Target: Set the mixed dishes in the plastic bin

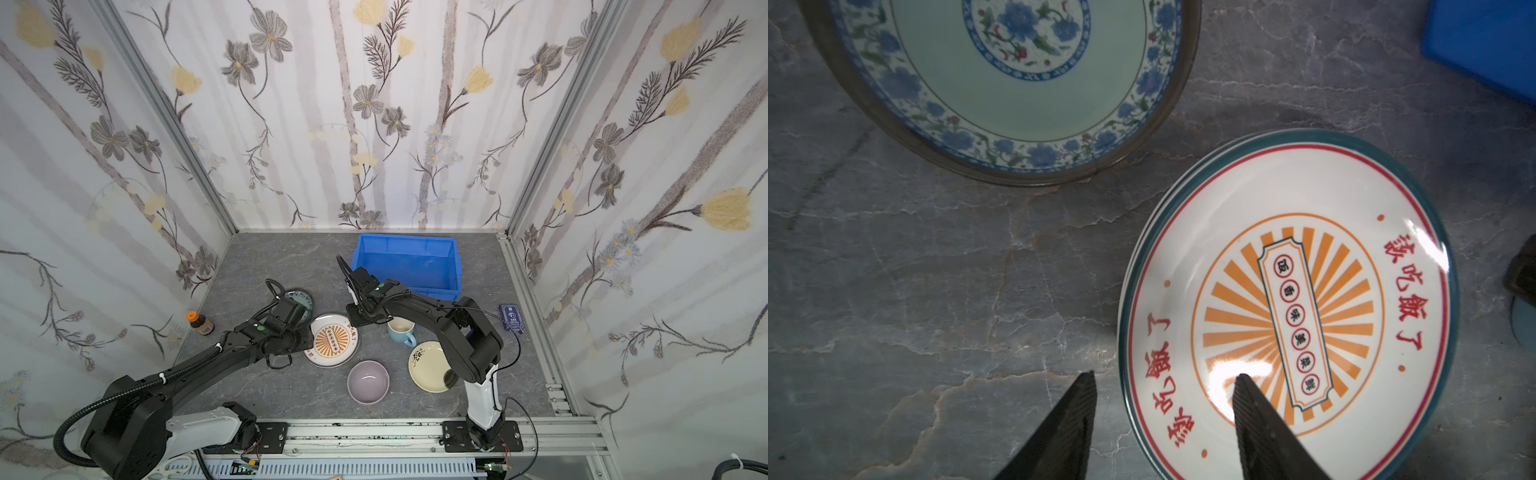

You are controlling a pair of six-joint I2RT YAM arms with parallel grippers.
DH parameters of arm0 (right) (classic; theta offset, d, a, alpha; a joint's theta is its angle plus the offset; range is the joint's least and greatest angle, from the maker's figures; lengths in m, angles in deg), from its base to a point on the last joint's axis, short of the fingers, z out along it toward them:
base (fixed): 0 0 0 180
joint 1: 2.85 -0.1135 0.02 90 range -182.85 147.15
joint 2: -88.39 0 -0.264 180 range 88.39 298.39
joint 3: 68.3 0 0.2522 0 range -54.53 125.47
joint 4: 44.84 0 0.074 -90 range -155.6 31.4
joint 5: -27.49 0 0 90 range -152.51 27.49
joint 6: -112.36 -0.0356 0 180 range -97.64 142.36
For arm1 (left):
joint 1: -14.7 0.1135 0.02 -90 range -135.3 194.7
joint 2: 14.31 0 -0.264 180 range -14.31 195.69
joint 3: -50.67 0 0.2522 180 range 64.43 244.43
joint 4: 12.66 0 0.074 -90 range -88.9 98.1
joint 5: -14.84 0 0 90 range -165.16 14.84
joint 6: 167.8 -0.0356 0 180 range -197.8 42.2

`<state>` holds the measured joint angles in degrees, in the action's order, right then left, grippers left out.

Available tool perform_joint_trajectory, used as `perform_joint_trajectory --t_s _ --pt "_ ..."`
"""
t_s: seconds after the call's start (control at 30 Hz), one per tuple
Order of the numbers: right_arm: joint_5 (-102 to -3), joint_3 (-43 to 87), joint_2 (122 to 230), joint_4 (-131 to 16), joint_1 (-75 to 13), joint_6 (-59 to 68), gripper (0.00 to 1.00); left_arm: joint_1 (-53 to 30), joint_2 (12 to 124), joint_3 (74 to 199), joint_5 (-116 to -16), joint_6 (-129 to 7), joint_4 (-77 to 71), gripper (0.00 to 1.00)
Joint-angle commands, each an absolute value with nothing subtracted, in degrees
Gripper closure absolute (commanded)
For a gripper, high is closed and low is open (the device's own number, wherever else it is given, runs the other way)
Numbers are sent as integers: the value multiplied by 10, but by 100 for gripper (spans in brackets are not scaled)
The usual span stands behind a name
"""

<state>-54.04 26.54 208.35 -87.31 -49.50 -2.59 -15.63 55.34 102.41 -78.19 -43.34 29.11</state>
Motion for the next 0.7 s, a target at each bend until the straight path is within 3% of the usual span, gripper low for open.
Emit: perform_joint_trajectory --t_s 0.0,0.33,0.67 --pt "-544 268 2093 -875 -499 -28 75 -156 554 1021 -789 -433 281 45" --pt "-544 264 2098 -875 -499 -32 75 -156 576 1017 -781 -437 261 56" --pt "-524 260 2113 -862 -500 -36 77 -156 595 1012 -782 -436 252 57"
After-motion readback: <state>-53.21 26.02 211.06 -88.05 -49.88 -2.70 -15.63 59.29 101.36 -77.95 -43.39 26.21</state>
